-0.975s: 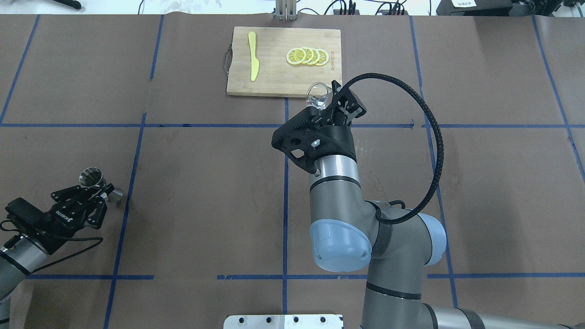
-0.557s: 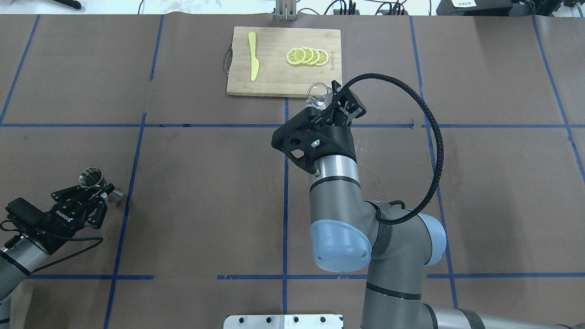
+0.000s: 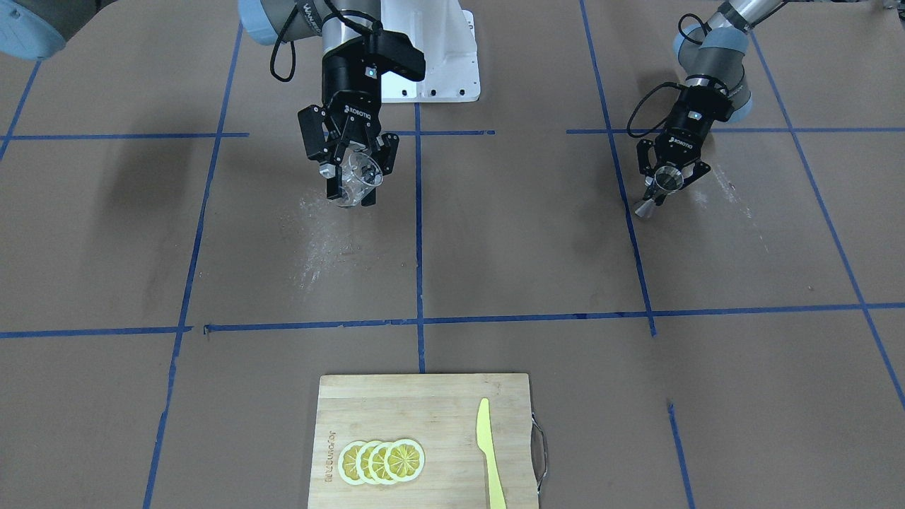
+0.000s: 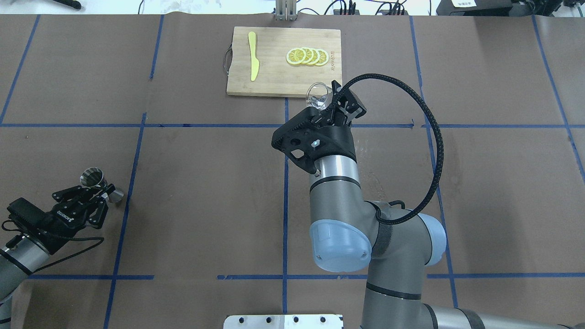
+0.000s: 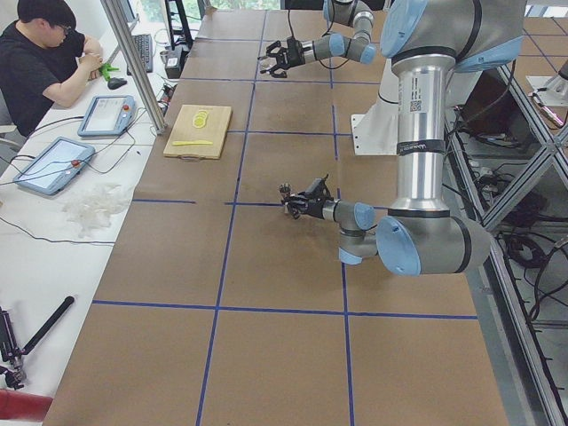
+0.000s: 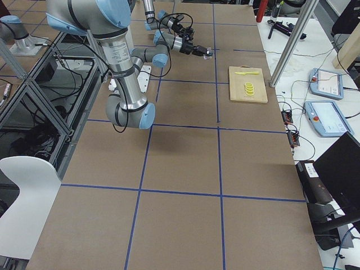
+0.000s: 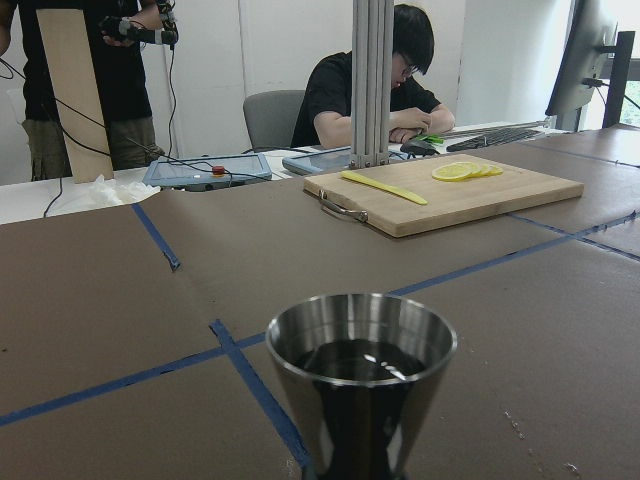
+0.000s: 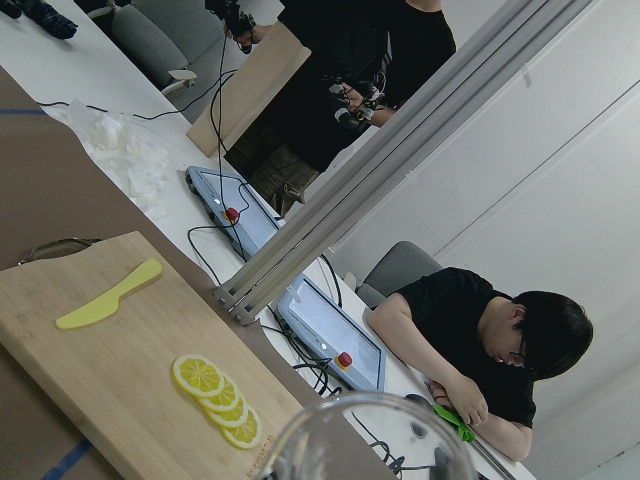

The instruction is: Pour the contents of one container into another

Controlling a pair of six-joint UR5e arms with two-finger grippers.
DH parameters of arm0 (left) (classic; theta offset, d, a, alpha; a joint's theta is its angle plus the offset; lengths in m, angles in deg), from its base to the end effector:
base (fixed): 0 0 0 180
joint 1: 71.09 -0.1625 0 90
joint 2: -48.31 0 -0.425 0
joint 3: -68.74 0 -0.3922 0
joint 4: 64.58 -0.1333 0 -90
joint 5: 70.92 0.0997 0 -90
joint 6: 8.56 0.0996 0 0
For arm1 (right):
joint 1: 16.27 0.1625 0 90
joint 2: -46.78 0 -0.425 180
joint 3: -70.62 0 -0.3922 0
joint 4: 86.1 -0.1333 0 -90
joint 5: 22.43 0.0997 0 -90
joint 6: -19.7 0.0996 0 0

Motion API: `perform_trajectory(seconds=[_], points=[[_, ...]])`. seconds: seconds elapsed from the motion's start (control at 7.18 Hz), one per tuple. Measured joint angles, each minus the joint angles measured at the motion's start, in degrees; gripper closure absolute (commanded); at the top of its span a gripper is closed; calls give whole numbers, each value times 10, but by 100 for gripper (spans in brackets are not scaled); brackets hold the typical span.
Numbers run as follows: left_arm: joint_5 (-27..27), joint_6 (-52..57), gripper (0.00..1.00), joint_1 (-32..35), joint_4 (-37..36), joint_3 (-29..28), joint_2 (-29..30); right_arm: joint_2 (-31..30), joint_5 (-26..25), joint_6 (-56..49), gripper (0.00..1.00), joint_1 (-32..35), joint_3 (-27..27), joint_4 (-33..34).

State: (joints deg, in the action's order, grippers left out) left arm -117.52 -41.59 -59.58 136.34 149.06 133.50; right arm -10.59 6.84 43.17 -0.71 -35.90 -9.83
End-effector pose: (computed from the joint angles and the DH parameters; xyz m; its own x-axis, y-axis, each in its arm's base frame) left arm 0.3564 -0.2785 0.5770 0.6226 0.4949 -0.6062 0.5357 0.2951 0.7912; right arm -0.4944 -0.3662 0.1572 0.9813 -0.1923 -0.0103 0.0527 0.2168 0.9748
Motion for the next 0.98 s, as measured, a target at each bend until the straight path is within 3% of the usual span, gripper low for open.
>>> perform_trajectory(seconds=[0.98], points=[[-1, 0, 84, 0, 1, -3, 3, 0, 0, 0, 100, 0, 0, 0]])
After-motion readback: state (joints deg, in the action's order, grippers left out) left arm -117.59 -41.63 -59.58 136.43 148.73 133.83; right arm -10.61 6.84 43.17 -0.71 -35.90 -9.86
